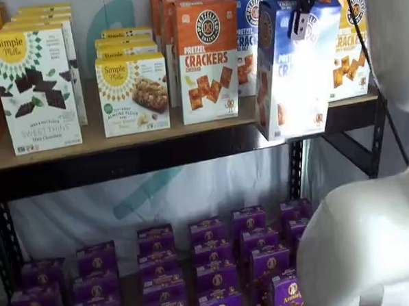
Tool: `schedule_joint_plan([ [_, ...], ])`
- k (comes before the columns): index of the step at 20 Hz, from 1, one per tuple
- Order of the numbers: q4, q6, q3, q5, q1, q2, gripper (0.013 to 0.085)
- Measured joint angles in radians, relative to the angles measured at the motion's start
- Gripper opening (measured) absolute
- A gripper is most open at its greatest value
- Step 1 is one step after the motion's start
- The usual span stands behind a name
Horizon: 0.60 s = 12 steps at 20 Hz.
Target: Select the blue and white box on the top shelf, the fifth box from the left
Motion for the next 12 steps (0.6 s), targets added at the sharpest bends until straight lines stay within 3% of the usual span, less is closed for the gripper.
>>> schedule_joint_plan([
  [12, -0.014, -0.033, 0.155, 0.051, -0.031, -0.176, 0.0570],
])
